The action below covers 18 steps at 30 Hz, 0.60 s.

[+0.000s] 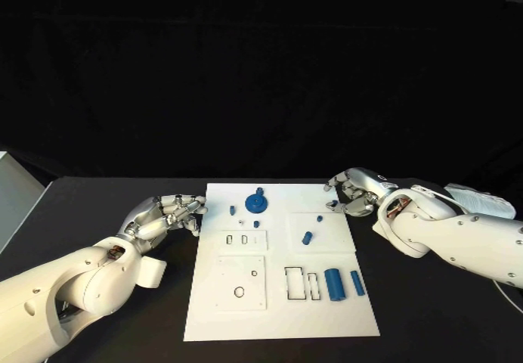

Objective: Assemble the parts on the task board

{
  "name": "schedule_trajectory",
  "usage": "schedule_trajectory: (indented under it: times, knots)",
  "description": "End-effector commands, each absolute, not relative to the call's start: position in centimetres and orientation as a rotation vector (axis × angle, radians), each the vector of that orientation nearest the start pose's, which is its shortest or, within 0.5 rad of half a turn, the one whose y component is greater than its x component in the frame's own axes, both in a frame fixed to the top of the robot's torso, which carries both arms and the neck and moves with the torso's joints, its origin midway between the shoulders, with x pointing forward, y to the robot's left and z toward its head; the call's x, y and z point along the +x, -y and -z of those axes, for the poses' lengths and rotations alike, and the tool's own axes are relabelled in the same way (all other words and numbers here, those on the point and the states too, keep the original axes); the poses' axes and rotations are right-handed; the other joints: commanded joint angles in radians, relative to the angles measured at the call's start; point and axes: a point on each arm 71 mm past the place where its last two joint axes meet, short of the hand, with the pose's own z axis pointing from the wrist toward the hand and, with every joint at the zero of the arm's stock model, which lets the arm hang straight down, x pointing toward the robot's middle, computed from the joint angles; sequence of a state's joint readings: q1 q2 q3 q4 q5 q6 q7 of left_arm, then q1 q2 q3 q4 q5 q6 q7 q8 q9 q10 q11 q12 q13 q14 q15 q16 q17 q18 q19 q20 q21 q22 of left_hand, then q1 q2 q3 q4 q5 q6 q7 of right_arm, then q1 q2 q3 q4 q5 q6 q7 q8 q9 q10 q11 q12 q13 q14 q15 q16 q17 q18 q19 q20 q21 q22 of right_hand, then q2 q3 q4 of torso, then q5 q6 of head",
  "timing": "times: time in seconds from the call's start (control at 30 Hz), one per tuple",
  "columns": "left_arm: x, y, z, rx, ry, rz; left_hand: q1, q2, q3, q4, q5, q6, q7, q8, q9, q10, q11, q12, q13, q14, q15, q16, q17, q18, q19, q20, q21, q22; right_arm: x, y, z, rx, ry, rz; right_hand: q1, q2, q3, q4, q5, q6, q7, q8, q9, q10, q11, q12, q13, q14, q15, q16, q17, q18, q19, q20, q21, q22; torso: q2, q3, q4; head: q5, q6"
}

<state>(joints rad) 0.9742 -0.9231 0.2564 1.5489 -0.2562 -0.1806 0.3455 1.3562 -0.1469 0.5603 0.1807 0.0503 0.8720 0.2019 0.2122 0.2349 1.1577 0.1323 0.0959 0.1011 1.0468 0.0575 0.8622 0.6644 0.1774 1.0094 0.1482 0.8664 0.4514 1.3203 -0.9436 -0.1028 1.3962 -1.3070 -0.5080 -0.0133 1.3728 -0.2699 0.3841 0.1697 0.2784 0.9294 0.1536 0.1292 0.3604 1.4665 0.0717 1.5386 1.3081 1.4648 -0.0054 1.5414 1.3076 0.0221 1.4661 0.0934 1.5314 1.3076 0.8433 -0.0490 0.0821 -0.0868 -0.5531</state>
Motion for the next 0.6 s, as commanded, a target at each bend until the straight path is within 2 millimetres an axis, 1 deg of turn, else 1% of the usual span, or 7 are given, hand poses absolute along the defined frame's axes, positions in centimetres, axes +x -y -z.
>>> schedule_trajectory:
  times: [0.03, 0.07, 0.1, 0.17, 0.37, 0.43, 0.6]
  knots:
    - [47.8, -23.9, 17.4, -0.951, -1.415, 1.624, -0.002, -0.004, 0.006, -0.003, 0.003, -0.004, 0.001, -0.003, 0.001, -0.007, -0.001, -0.004, 0.001, -0.008, 0.001, -0.002, -0.001, 0.005, -0.008, 0.001, 0.003, 0.002, 51.6, 30.5, 14.1, 0.032, -1.499, -0.607, 0.014, 0.000, 0.000, -0.007, -0.006, -0.007, 0.002, -0.005, -0.001, 0.069, 0.000, -0.006, 0.231, 0.089, -0.003, 0.002, 0.192, -0.012, 0.090, -0.002, 0.004, 0.225, -0.002, 0.0030, -0.0014, -0.001, -0.004]
    - [47.8, -23.9, 17.5, -0.949, -1.421, 1.620, -0.002, -0.004, 0.006, -0.004, 0.003, -0.004, 0.001, -0.003, 0.001, -0.007, -0.001, -0.004, 0.001, -0.008, 0.001, -0.002, -0.001, 0.005, -0.008, 0.001, 0.004, 0.002, 51.6, 31.3, 14.1, 0.047, -1.503, -0.601, 0.017, -0.003, -0.003, -0.009, -0.013, -0.009, 0.002, -0.007, -0.002, 0.068, -0.001, -0.006, 0.230, 0.089, -0.004, 0.002, 0.193, -0.012, 0.090, -0.003, 0.004, 0.226, -0.001, 0.0043, -0.0020, 0.000, -0.004]
    - [47.7, -23.9, 17.6, -0.949, -1.423, 1.619, -0.002, -0.005, 0.006, -0.004, 0.003, -0.004, 0.001, -0.003, 0.002, -0.006, -0.001, -0.003, 0.002, -0.007, 0.001, -0.001, -0.001, 0.005, -0.008, 0.001, 0.004, 0.002, 51.7, 31.5, 14.1, 0.051, -1.503, -0.599, 0.017, -0.004, -0.004, -0.010, -0.016, -0.010, 0.001, -0.007, -0.002, 0.069, -0.001, -0.005, 0.231, 0.089, -0.004, 0.003, 0.193, -0.012, 0.090, -0.003, 0.004, 0.226, -0.002, 0.0051, -0.0021, 0.000, -0.004]
    - [47.7, -23.9, 17.8, -0.948, -1.430, 1.612, -0.004, -0.007, 0.006, -0.006, 0.003, -0.002, 0.000, -0.002, 0.003, -0.003, -0.002, -0.001, 0.003, -0.001, 0.000, 0.002, 0.000, 0.006, -0.008, 0.001, 0.008, 0.004, 51.7, 32.7, 14.0, 0.073, -1.505, -0.586, 0.018, -0.004, -0.006, -0.010, -0.020, -0.011, 0.001, -0.008, -0.002, 0.070, -0.001, -0.005, 0.231, 0.090, -0.004, 0.003, 0.195, -0.012, 0.091, -0.003, 0.005, 0.227, -0.002, 0.0061, -0.0010, -0.004, -0.004]
    - [47.6, -23.9, 18.1, -0.945, -1.439, 1.604, -0.006, -0.010, 0.005, -0.008, 0.003, 0.000, -0.003, 0.000, 0.005, 0.003, -0.005, 0.004, 0.006, 0.008, -0.003, 0.009, 0.002, 0.007, -0.006, 0.000, 0.016, 0.007, 51.9, 34.2, 13.9, 0.095, -1.505, -0.565, 0.017, -0.007, -0.013, -0.009, -0.026, -0.017, 0.002, -0.012, -0.003, 0.070, -0.001, -0.005, 0.232, 0.090, -0.003, 0.004, 0.198, -0.012, 0.091, -0.003, 0.006, 0.228, -0.003, 0.0109, -0.0024, -0.006, -0.008]
    - [47.5, -23.9, 18.1, -0.944, -1.441, 1.604, -0.006, -0.010, 0.006, -0.009, 0.003, 0.001, -0.003, 0.000, 0.005, 0.006, -0.006, 0.006, 0.007, 0.011, -0.003, 0.011, 0.002, 0.007, -0.005, -0.001, 0.019, 0.009, 52.0, 34.5, 13.9, 0.101, -1.507, -0.560, 0.017, -0.007, -0.016, -0.009, -0.027, -0.019, 0.002, -0.013, -0.004, 0.069, -0.001, -0.005, 0.231, 0.091, -0.003, 0.005, 0.199, -0.012, 0.091, -0.003, 0.006, 0.228, -0.002, 0.0091, -0.0019, -0.008, -0.008]
    - [47.5, -23.9, 18.2, -0.942, -1.444, 1.606, -0.008, -0.010, 0.006, -0.011, 0.003, 0.002, -0.005, 0.001, 0.006, 0.011, -0.008, 0.009, 0.010, 0.017, -0.005, 0.016, 0.004, 0.007, -0.003, -0.002, 0.025, 0.011, 52.2, 34.7, 14.0, 0.109, -1.525, -0.552, 0.017, -0.007, -0.019, -0.008, -0.028, -0.022, 0.002, -0.015, -0.004, 0.071, -0.001, -0.004, 0.232, 0.091, -0.003, 0.005, 0.200, -0.013, 0.092, -0.003, 0.007, 0.230, -0.003, 0.0069, -0.0016, -0.011, -0.011]
